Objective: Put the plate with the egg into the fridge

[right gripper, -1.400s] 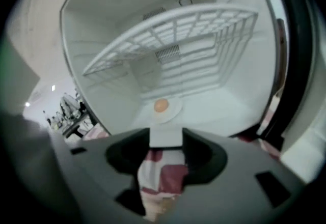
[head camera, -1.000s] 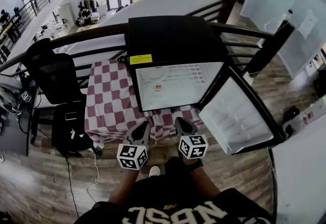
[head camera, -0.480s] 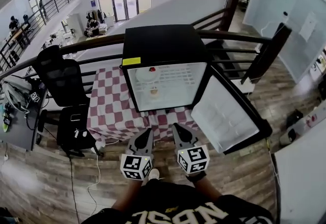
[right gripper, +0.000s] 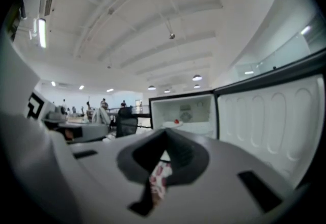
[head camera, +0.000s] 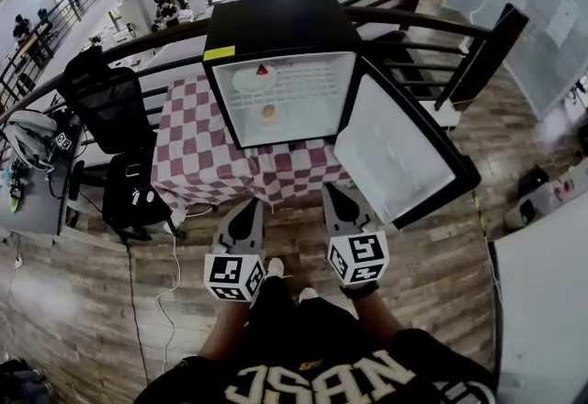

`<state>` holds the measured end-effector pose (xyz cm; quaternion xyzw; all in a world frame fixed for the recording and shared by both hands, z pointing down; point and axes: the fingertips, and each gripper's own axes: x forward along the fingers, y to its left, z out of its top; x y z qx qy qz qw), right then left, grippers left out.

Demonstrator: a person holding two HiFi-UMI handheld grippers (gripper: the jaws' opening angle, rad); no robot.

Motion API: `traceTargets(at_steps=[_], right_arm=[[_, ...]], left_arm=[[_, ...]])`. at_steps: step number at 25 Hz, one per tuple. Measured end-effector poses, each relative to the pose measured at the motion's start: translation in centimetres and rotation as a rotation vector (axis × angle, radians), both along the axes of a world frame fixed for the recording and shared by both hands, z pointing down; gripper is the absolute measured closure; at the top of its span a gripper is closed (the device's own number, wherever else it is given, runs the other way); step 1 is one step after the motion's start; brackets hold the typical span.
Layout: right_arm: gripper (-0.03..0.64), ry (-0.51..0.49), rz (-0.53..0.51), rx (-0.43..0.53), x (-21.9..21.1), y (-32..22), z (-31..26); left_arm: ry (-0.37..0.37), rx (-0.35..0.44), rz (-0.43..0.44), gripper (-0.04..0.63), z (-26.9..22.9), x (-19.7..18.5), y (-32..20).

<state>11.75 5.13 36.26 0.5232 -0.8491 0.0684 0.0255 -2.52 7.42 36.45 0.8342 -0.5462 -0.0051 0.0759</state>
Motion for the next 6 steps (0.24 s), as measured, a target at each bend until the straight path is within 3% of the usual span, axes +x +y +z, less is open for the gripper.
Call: traceTargets(at_steps=[6], right_arm=[[0.595, 0.01, 0.0, 0.007, 0.7, 1.6, 1.2]], left_arm=[[0.015, -0.055, 0.014, 0.575, 3.1, 1.2, 1.3]])
